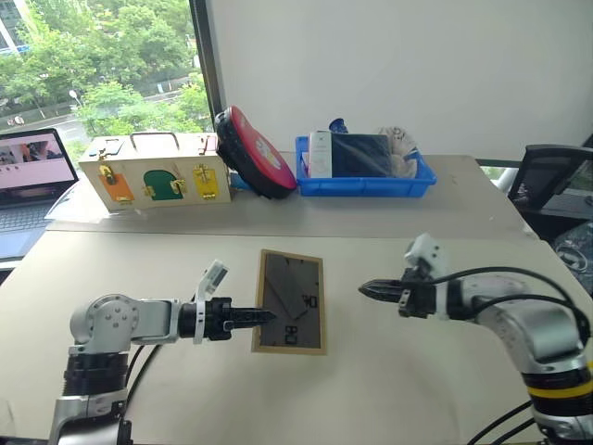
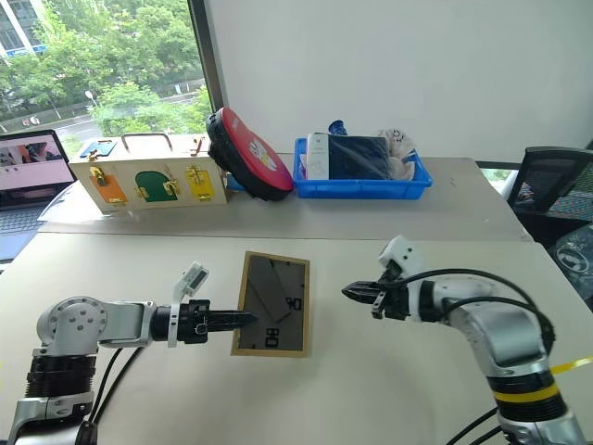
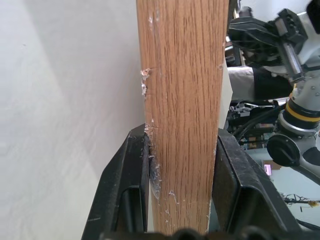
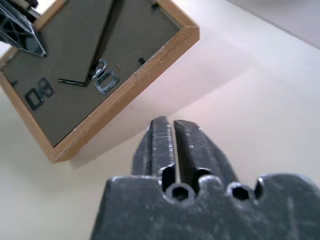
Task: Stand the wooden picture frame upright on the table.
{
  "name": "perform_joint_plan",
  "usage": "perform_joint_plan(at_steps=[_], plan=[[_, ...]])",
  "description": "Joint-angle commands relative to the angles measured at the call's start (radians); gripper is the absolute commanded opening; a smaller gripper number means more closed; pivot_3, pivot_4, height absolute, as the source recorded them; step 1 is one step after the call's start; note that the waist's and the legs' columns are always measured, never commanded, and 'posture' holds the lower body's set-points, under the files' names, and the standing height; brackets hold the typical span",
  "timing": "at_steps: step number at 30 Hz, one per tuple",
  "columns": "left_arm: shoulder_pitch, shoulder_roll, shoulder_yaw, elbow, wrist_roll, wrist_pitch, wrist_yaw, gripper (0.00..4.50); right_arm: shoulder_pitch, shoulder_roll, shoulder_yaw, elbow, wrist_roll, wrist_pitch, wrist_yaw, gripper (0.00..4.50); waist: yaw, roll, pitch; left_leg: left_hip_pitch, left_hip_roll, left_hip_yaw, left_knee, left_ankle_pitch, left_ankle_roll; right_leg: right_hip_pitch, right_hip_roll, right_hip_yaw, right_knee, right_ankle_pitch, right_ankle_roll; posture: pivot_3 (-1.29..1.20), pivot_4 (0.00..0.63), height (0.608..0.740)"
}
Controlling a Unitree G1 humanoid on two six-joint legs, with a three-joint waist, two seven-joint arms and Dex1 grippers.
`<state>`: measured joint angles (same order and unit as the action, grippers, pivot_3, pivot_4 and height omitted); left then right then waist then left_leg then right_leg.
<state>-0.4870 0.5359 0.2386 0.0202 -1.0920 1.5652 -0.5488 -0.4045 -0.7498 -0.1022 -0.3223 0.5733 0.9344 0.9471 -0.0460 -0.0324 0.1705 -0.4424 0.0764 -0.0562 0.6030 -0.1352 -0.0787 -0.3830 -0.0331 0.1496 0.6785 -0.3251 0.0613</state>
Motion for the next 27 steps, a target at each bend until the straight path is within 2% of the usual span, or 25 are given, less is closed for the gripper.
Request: perform_joint_plan(at_steps=[1,6,8,9,18,27], plan=[[-0.050,-0.036,0.030,0.018,-0.014,0.009,0.003,1.19,-0.057,0.008,-0.096,-0.099,0.187,0.143,-0.023,1.81,-0.001,0.000,0.000,0.000,0.000,0.000,0.000,0.000,0.000,0.000,0.000,0.000,0.000,0.000,0.000,0.00,0.150,0.735],[-0.088,-0.104,0.052,0.040,-0.084,0.049,0.038,1.19,-0.135,0.092,-0.068,-0.106,0.258,0.221,-0.134,3.50,0.000,0.000,0.000,-0.002,0.000,0.000,0.000,0.000,0.000,-0.001,0.000,0.000,0.000,0.000,0.000,0.00,0.150,0.735],[-0.099,-0.115,0.059,0.065,-0.154,0.049,0.066,1.19,-0.161,0.126,-0.054,-0.075,0.252,0.226,-0.178,4.22,0.001,0.000,0.000,-0.004,0.000,0.000,0.000,0.000,0.000,-0.003,0.000,0.000,0.000,0.000,0.000,0.00,0.150,0.735],[-0.102,-0.116,0.058,0.071,-0.194,0.049,0.078,1.19,-0.169,0.131,-0.044,-0.067,0.249,0.224,-0.184,4.42,0.001,0.000,0.000,-0.004,0.000,0.000,0.000,0.000,0.000,-0.004,0.000,0.000,0.000,0.000,0.000,0.00,0.150,0.735],[-0.083,-0.095,0.019,0.031,-0.378,0.049,0.201,1.19,-0.219,0.111,0.028,0.001,0.239,0.210,-0.159,4.42,0.001,0.000,0.000,-0.005,0.000,0.000,0.000,0.000,0.000,-0.005,-0.001,0.000,0.000,0.000,0.000,0.00,0.150,0.735],[-0.087,-0.095,-0.005,0.041,-0.478,0.030,0.290,1.19,-0.259,0.127,0.129,0.012,0.257,0.211,-0.075,4.42,0.001,0.000,0.000,-0.005,-0.001,0.000,0.000,0.000,0.000,-0.005,-0.001,0.000,0.000,0.000,0.000,0.00,0.150,0.735]])
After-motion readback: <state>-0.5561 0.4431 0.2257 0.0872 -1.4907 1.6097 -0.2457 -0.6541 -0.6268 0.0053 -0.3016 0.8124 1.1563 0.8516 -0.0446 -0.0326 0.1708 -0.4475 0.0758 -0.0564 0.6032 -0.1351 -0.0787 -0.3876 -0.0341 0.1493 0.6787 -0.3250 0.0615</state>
